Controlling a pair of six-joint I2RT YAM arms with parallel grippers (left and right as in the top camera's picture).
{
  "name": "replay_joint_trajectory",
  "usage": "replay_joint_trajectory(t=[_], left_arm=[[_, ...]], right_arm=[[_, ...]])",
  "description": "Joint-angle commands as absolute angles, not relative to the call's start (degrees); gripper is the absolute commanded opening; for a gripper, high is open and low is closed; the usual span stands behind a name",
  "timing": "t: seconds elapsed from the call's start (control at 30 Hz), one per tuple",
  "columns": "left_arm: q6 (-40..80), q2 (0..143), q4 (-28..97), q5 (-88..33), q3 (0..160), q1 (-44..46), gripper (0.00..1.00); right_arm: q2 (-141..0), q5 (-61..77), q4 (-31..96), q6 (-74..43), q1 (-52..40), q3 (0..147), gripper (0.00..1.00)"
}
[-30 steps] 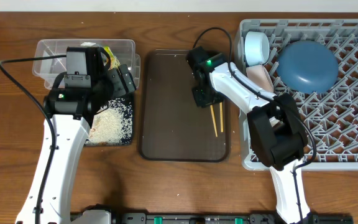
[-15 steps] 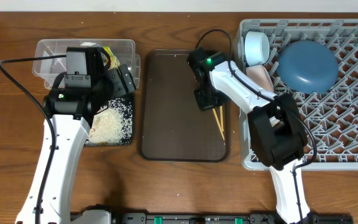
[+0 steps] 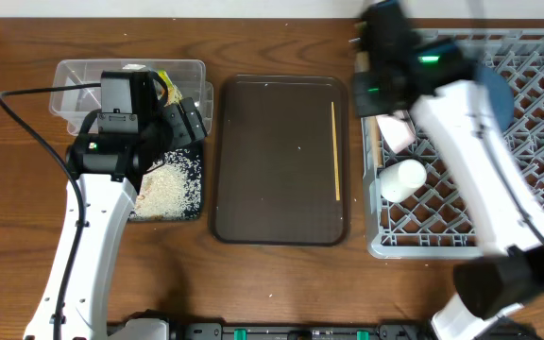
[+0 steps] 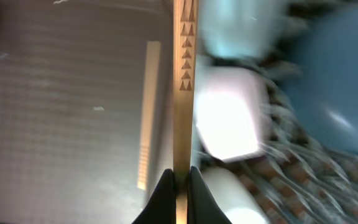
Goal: Sort waste into correct bins and load items into the dishwasher rack
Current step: 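Carry the chopstick into the dish rack and release it, then return the right gripper to the brown tray and grasp the second chopstick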
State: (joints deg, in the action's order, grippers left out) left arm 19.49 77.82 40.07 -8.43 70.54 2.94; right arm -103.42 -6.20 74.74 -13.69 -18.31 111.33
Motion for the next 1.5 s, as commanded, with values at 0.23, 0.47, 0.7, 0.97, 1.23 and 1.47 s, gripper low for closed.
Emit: replay_joint_trajectory(t=[0.23,0.47,0.7,0.97,1.23,1.47], left_arm=[[19.18,78.11,40.12,-8.08,70.48,2.74,0.93],[19.18,78.11,40.12,-8.08,70.48,2.74,0.92],[19.18,78.11,40.12,-8.08,70.46,2.74,0.92],[19.18,78.11,40.12,-8.05,70.46,2.74,0.93],[19.18,78.11,40.12,-8.08,70.46,2.74,0.92],[19.20,78.11,40.12,-8.08,70.48,2.74,0.93]], right_arm=[[-103.63,-9.67,79.18,-36.91,2.00,108.51,0.01],[-103.63,-9.63,77.54,-55.75,12.08,103.15,0.01],[-103.63,-8.32,73.23,-72.95,14.15,92.82,0.01],[-103.63,-3.51,62.26,-78.83,14.09,83.24,0.01],[-103.59,-2.72,60.12,-72.38,14.06,82.65,0.31],[-100.57,-2.76,60.64,-56.27,12.69,82.83,0.68]])
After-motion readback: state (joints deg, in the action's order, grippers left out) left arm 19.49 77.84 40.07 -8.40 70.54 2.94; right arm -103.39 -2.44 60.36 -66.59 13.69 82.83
